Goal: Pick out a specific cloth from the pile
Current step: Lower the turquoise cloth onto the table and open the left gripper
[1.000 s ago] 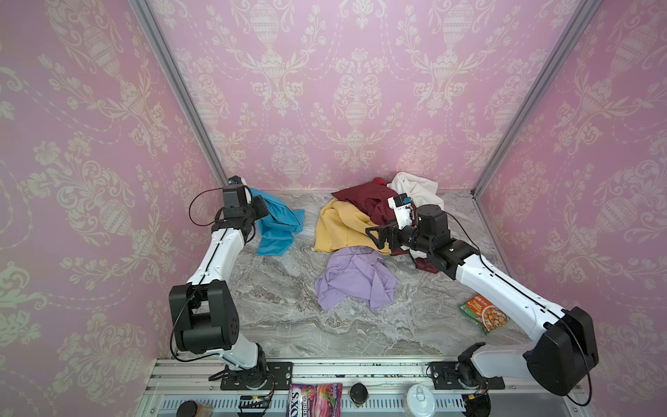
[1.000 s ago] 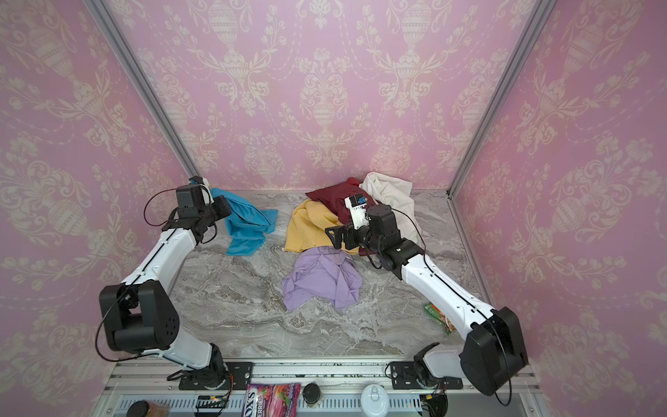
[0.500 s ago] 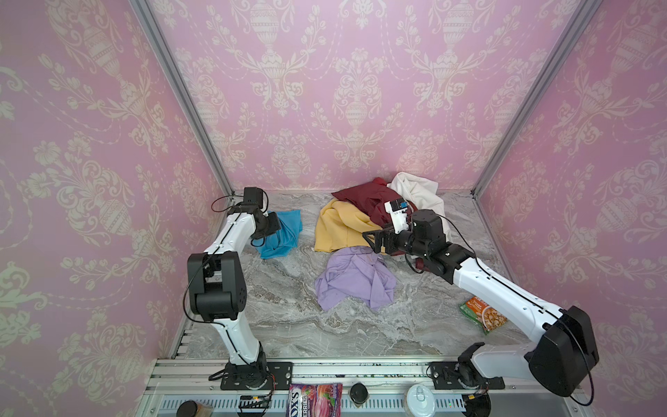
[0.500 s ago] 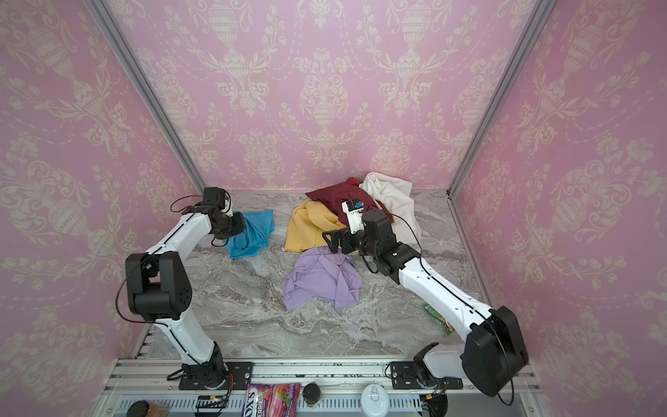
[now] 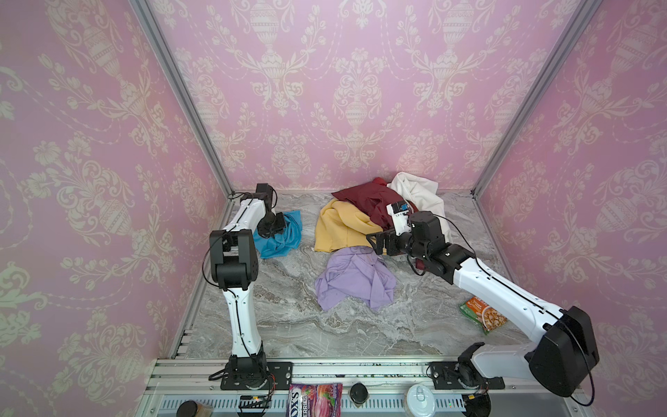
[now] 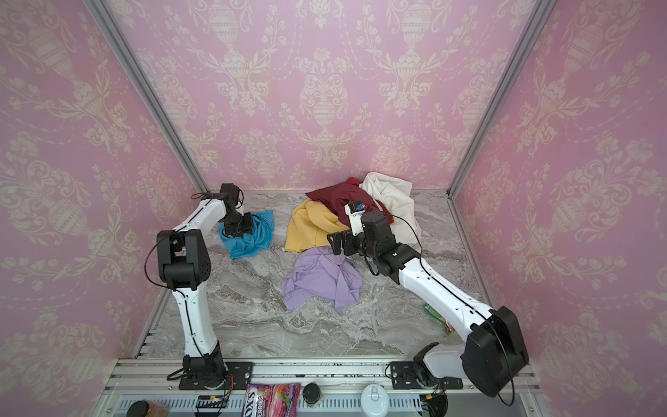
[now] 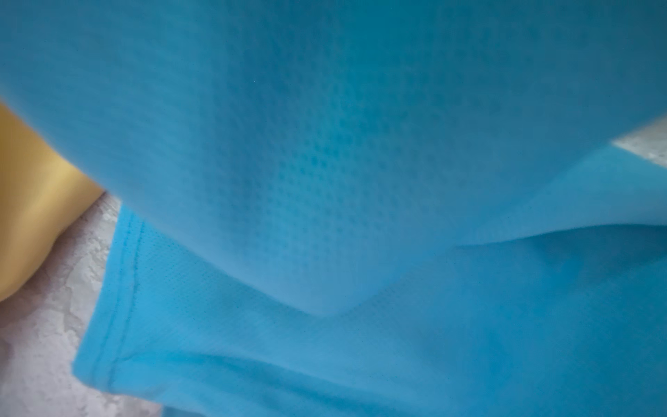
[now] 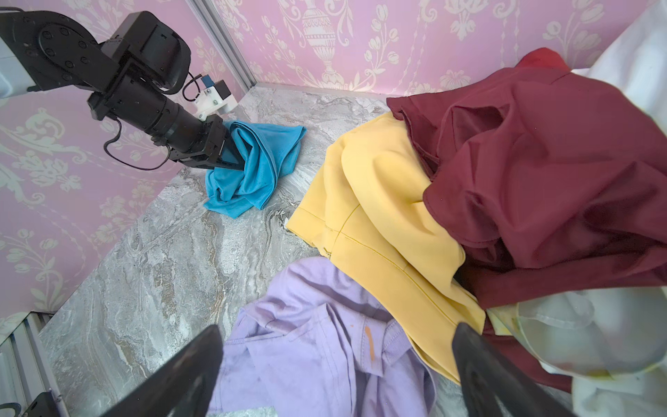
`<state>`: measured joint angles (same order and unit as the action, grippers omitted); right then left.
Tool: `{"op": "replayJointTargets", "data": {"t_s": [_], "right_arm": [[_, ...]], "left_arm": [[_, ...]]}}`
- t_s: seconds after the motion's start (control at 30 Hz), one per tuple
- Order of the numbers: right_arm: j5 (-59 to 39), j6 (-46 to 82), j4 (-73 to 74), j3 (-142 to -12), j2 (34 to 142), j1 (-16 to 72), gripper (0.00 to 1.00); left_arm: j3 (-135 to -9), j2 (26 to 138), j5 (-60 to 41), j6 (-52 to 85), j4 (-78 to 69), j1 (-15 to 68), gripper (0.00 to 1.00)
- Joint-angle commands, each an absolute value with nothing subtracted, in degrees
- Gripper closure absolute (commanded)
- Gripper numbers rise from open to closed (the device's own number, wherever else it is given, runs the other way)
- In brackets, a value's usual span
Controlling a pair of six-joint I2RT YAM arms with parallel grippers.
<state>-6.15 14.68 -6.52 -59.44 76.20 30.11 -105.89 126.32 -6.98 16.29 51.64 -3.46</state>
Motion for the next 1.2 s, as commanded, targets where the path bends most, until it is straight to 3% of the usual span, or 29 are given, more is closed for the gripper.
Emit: {"op": "replayJointTargets", "data": {"t_s": [0.0, 0.23, 0.93, 1.17], "right_arm": [[-4.62, 13.69, -7.56, -61.68, 76.86, 30.32, 0.0], [-4.37, 12.86, -8.51, -62.4, 77.78, 30.28, 0.0], [-12.64, 8.36, -0.9, -60.65, 79.54, 30.23, 0.0], [-10.94, 7.04, -2.7, -61.18, 78.27, 30.33, 0.0]], "left_arm": [[-109.22, 129.15, -2.81, 17.2, 55.75, -3.25, 0.67], [-114.97, 132.64, -3.14, 22.04, 56.31, -4.86, 0.56], [-134.21, 144.05, -7.11, 35.1, 57.17, -11.87, 0.51], [-137.81, 143.36, -6.75, 35.56, 58.47, -11.34, 0.38]]}}
